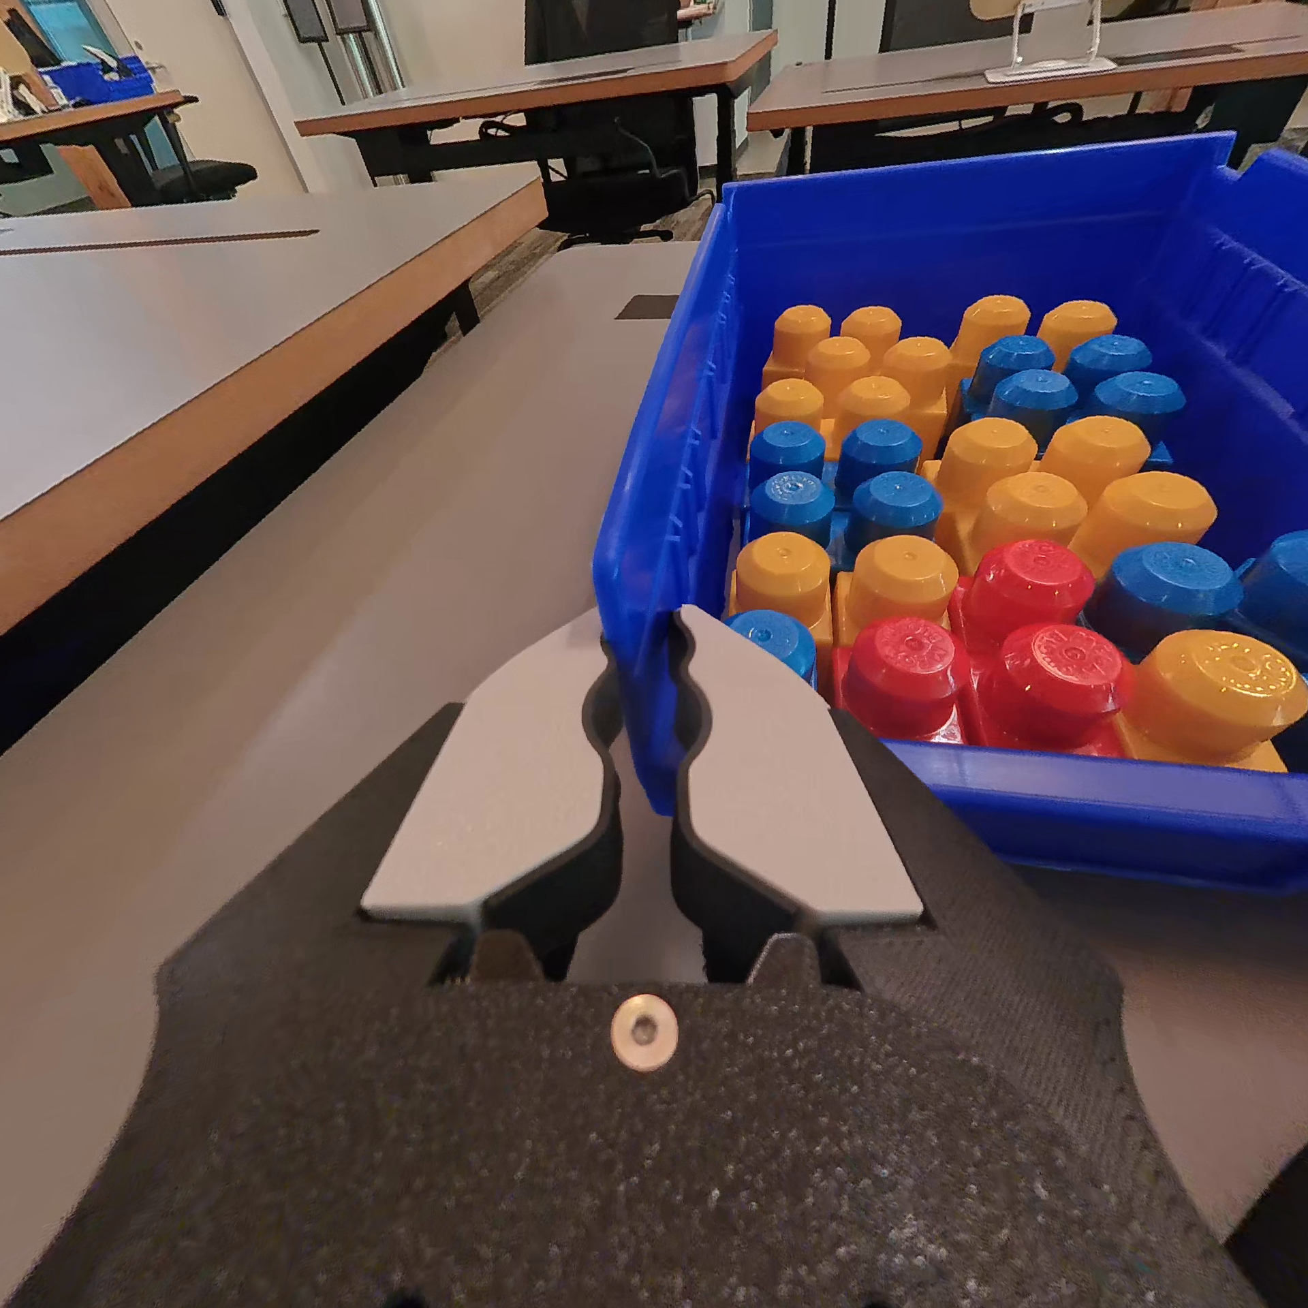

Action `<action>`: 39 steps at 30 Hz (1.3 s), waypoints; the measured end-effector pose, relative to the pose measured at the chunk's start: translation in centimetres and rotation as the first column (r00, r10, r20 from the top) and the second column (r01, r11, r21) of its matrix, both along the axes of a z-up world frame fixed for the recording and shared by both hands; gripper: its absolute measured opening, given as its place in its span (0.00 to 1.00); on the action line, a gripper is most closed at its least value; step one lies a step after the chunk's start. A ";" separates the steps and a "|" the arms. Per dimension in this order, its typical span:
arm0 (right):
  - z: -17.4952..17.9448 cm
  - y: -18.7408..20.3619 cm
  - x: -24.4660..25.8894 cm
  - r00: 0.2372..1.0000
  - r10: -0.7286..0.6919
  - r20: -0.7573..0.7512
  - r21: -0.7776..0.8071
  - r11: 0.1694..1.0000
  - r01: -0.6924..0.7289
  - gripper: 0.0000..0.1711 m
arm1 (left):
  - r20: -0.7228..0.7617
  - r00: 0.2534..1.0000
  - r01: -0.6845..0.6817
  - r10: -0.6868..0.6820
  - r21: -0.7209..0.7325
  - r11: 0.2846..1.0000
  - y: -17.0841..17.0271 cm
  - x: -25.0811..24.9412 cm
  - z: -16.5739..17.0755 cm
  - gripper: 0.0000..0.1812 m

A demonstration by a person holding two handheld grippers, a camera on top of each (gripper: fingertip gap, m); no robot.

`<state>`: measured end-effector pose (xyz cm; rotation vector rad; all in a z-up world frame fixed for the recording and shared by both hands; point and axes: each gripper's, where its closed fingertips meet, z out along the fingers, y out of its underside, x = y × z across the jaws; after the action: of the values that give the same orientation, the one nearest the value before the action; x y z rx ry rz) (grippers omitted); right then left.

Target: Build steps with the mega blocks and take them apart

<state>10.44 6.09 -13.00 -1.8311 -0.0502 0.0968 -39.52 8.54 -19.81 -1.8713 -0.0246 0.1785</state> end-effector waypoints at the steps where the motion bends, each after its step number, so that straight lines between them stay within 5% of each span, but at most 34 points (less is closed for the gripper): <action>1: 0.6 -0.2 0.9 1.000 -0.014 -0.017 0.014 1.000 0.014 0.02 | 0.000 1.000 -0.003 0.003 0.000 1.000 0.0 -0.1 0.0 0.06; 11: 5.4 -2.8 16.1 0.944 -0.298 -0.139 0.129 0.940 0.316 0.03 | 0.028 0.999 -0.026 0.027 -0.040 0.999 1.9 -1.9 -0.1 0.07; 19: -1.1 -3.6 26.2 0.843 -0.522 -0.129 -0.016 0.851 0.524 0.04 | 0.059 0.997 -0.040 0.044 -0.060 0.997 3.8 -2.6 -0.1 0.07; 25: -6.9 -2.1 27.0 0.863 -0.505 -0.027 -0.172 0.852 0.494 0.02 | 0.043 0.998 -0.033 0.036 -0.071 0.997 4.7 -2.0 -0.2 0.07; 39: -7.1 -1.1 24.7 0.888 -0.452 0.078 -0.155 0.875 0.459 0.02 | -0.091 0.991 0.087 -0.098 -0.111 0.990 6.4 2.7 -0.3 0.04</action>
<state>35.12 4.96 -20.12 -1.9676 0.3748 -0.2777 -36.80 14.98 -20.14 -1.9636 0.1402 0.2088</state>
